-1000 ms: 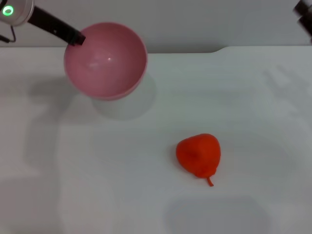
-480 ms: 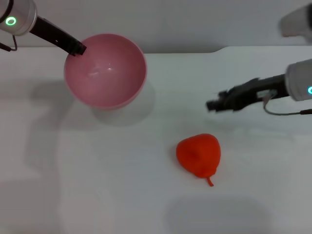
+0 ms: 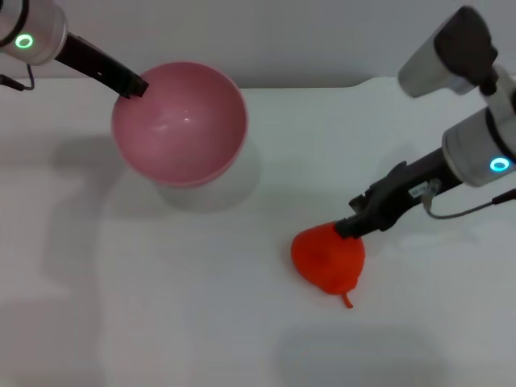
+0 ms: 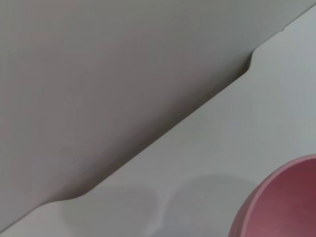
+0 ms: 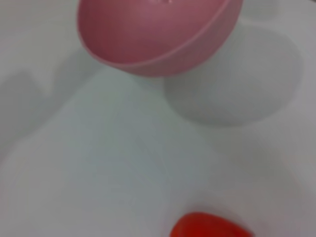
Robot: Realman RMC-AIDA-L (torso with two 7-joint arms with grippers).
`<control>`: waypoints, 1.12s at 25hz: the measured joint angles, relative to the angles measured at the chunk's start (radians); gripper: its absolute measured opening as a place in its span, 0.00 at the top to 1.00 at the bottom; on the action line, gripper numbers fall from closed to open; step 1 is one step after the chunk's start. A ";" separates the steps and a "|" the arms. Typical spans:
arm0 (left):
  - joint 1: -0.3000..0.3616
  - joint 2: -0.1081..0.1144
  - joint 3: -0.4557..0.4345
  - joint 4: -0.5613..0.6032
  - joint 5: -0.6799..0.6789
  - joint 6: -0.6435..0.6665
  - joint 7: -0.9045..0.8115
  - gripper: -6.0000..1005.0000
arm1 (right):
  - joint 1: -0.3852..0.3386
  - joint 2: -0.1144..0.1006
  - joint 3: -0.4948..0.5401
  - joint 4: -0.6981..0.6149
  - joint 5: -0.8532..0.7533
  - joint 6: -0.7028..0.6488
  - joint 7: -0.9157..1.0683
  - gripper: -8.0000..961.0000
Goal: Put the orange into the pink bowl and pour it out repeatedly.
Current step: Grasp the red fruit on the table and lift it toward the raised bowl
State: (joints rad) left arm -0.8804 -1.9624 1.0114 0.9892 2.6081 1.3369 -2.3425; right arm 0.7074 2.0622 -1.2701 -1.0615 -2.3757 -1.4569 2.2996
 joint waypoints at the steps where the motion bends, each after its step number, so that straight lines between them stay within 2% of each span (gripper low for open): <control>1: 0.000 -0.003 0.000 0.000 0.000 0.000 0.001 0.95 | 0.000 0.002 -0.009 0.012 -0.004 0.012 -0.002 0.45; 6: -0.002 -0.016 0.004 0.001 0.000 0.001 0.002 0.95 | 0.002 0.008 -0.067 0.090 -0.003 0.092 -0.002 0.46; 13: -0.013 -0.023 0.041 0.011 -0.001 0.001 -0.002 0.95 | 0.023 0.013 -0.141 0.190 0.031 0.201 -0.002 0.46; 18: -0.016 -0.024 0.041 0.011 -0.001 -0.004 0.003 0.95 | 0.015 0.016 -0.160 0.181 0.036 0.236 -0.012 0.47; 23: -0.017 -0.023 0.042 0.011 0.000 -0.010 0.003 0.95 | 0.008 0.017 -0.160 0.159 0.038 0.239 -0.011 0.68; 28: -0.017 -0.023 0.042 0.010 0.000 -0.016 0.003 0.95 | 0.006 0.014 -0.152 0.143 0.038 0.233 -0.008 0.77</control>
State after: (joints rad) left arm -0.8974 -1.9853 1.0537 0.9990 2.6078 1.3209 -2.3393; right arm 0.7134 2.0766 -1.4217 -0.9183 -2.3378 -1.2236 2.2913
